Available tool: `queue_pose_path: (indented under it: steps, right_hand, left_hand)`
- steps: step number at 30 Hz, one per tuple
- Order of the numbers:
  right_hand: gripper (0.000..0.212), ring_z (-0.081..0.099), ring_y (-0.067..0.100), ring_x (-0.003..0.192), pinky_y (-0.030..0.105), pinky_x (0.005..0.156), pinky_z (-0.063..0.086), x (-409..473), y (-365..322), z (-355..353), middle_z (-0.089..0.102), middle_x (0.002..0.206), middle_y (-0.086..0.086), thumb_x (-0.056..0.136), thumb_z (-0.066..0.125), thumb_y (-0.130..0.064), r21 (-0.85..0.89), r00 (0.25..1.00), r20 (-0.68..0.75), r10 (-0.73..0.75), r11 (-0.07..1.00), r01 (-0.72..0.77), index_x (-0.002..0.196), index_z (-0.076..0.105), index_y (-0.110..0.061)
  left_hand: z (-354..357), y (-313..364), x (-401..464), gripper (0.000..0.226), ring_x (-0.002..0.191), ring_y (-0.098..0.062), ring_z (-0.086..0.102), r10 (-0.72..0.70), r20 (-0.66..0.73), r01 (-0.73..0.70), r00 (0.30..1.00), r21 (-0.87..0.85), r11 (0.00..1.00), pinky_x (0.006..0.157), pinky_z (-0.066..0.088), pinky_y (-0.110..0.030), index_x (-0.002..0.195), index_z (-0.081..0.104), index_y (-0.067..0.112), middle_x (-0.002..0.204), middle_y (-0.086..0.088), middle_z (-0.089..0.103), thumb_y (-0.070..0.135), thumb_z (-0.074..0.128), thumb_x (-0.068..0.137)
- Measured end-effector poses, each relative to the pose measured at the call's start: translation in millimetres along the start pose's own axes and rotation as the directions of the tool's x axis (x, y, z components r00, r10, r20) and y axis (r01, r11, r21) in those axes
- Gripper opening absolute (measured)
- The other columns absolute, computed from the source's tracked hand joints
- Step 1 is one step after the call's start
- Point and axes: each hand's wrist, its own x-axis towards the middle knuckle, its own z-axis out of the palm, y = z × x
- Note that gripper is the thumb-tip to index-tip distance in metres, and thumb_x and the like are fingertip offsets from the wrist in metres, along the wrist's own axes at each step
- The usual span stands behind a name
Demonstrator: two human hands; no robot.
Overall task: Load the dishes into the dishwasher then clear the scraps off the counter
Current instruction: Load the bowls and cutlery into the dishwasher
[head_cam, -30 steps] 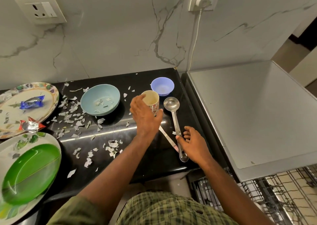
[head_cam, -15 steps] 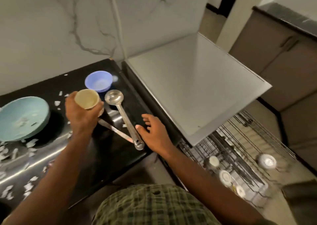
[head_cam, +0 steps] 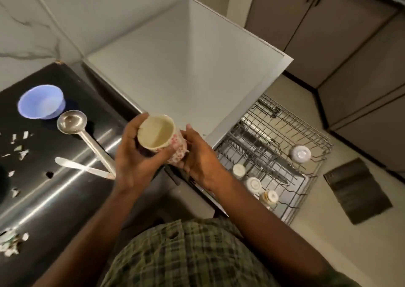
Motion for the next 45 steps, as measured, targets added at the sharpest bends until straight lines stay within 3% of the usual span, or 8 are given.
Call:
queue_pose_path:
  steps: [3,8,14,23,27,32,38,45]
  right_hand:
    - [0.065,0.052,0.037,0.136,0.052,0.11,0.047,-13,-7,-51,0.056,0.147,0.021,0.108,0.046,-0.055,0.124,0.987,0.146,0.061,0.989,-0.08,0.152,0.05,-0.007]
    - [0.065,0.063,0.032,0.121,0.053,0.109,0.045,-35,-16,-126,0.06,0.138,0.019,0.106,0.045,-0.059,0.31,0.952,0.288,0.101,0.931,-0.193,0.149,0.054,-0.011]
    - [0.063,0.066,0.025,0.087,0.029,0.067,0.063,-46,-18,-207,0.062,0.124,0.023,0.103,0.057,-0.049,0.531,1.0,0.016,0.013,0.847,-0.019,0.145,0.052,-0.003]
    - [0.047,0.077,0.022,0.095,0.035,0.069,0.062,-22,-45,-291,0.069,0.126,0.009,0.094,0.075,-0.014,-0.305,0.833,-0.514,-0.202,0.951,0.043,0.134,0.055,-0.026]
    - [0.076,0.061,0.025,0.114,0.044,0.092,0.056,34,-45,-300,0.054,0.136,0.007,0.08,0.086,-0.026,-0.866,0.852,-0.362,-0.379,0.475,-0.156,0.145,0.047,-0.026]
    - [0.107,0.039,0.04,0.144,0.057,0.117,0.041,100,-35,-298,0.035,0.161,0.015,0.08,0.087,-0.035,-0.982,0.95,-0.138,-0.279,-0.089,-0.169,0.162,0.022,-0.014]
    - [0.112,0.017,0.042,0.157,0.058,0.122,0.033,140,-13,-296,0.011,0.173,0.014,0.084,0.083,-0.033,-0.917,0.995,-0.088,-0.054,-0.386,-0.102,0.164,0.005,-0.022]
    - [0.096,0.025,0.047,0.153,0.056,0.109,0.05,132,0,-295,0.016,0.17,0.016,0.09,0.078,-0.016,-0.896,0.997,-0.074,-0.031,-0.436,-0.08,0.163,0.016,-0.019]
  left_hand:
    - [39,5,-1,0.094,0.119,-0.018,0.067,-0.021,0.167,0.016,0.986,0.03,0.999,0.098,0.058,-0.047,0.146,0.051,0.027,0.131,0.006,0.065,0.053,0.095,0.066]
    - [105,14,-2,0.095,0.121,-0.015,0.065,-0.016,0.36,-0.001,0.933,0.047,0.999,0.1,0.057,-0.041,0.145,0.052,0.023,0.132,0.009,0.064,0.056,0.092,0.064]
    - [166,7,2,0.093,0.135,-0.002,0.054,-0.11,0.625,0.001,0.773,0.172,0.985,0.113,0.049,-0.037,0.152,0.044,0.023,0.148,0.013,0.056,0.04,0.093,0.074]
    - [186,-15,-10,0.054,0.135,-0.003,0.053,-0.193,0.749,-0.131,0.634,0.35,0.927,0.11,0.05,-0.041,0.147,0.053,0.025,0.145,0.012,0.059,0.031,0.073,0.096]
    - [198,-18,-16,0.05,0.134,-0.008,0.049,-0.183,0.8,-0.233,0.571,0.372,0.898,0.115,0.041,-0.035,0.147,0.054,0.024,0.144,0.006,0.058,0.032,0.069,0.099]
    - [195,-12,-24,0.041,0.126,-0.011,0.054,-0.091,0.8,-0.275,0.593,0.307,0.911,0.111,0.04,-0.024,0.136,0.063,0.013,0.134,-0.001,0.065,0.022,0.072,0.097]
    - [170,-12,-38,0.038,0.121,-0.006,0.058,-0.141,0.683,-0.186,0.716,0.381,0.905,0.107,0.043,-0.02,0.133,0.065,0.015,0.129,0.004,0.067,0.022,0.073,0.097]
    - [148,-13,-56,0.035,0.121,-0.005,0.059,-0.237,0.556,-0.058,0.797,0.461,0.885,0.098,0.054,-0.033,0.134,0.062,0.026,0.131,0.011,0.065,0.034,0.068,0.1]
